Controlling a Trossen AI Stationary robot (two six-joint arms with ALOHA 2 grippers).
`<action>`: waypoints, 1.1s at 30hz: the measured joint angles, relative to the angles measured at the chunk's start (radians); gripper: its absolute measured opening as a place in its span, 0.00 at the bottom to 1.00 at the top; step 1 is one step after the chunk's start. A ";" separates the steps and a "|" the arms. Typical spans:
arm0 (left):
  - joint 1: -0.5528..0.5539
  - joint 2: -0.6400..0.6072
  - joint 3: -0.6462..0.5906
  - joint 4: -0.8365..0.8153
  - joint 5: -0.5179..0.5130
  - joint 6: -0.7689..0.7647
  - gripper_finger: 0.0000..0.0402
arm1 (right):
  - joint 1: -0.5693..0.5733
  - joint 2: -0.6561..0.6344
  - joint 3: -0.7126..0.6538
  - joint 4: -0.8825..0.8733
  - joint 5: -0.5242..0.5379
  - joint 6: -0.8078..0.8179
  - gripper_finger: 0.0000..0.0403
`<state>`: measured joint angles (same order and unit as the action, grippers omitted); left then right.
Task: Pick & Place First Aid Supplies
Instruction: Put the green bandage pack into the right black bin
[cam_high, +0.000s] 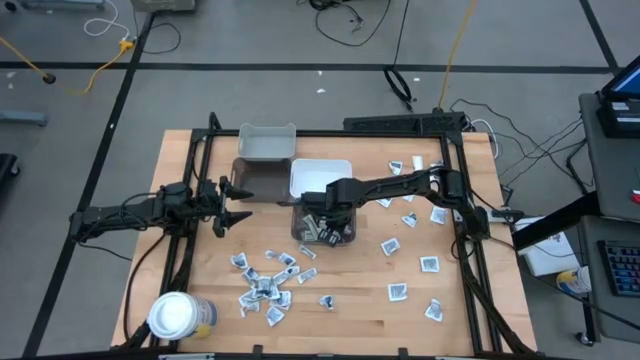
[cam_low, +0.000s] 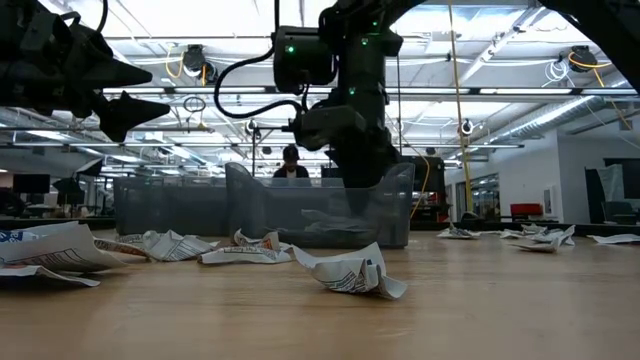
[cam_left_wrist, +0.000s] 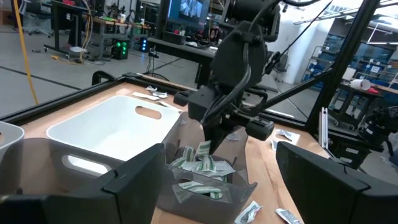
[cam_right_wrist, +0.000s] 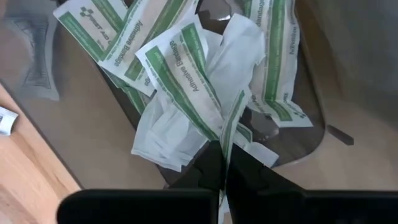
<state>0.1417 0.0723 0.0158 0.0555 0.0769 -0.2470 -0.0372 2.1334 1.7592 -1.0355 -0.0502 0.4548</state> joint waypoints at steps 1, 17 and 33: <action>0.000 0.000 0.000 0.000 0.000 0.000 0.77 | 0.000 0.000 0.000 0.000 -0.001 -0.001 0.03; 0.000 0.000 0.000 0.000 0.000 0.000 0.77 | -0.001 -0.001 0.000 0.001 0.001 -0.054 0.55; 0.000 0.000 0.000 0.000 0.000 0.000 0.77 | -0.013 -0.055 0.129 -0.034 -0.003 -0.013 0.65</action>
<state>0.1417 0.0723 0.0157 0.0558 0.0769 -0.2470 -0.0502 2.0783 1.8880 -1.0695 -0.0530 0.4422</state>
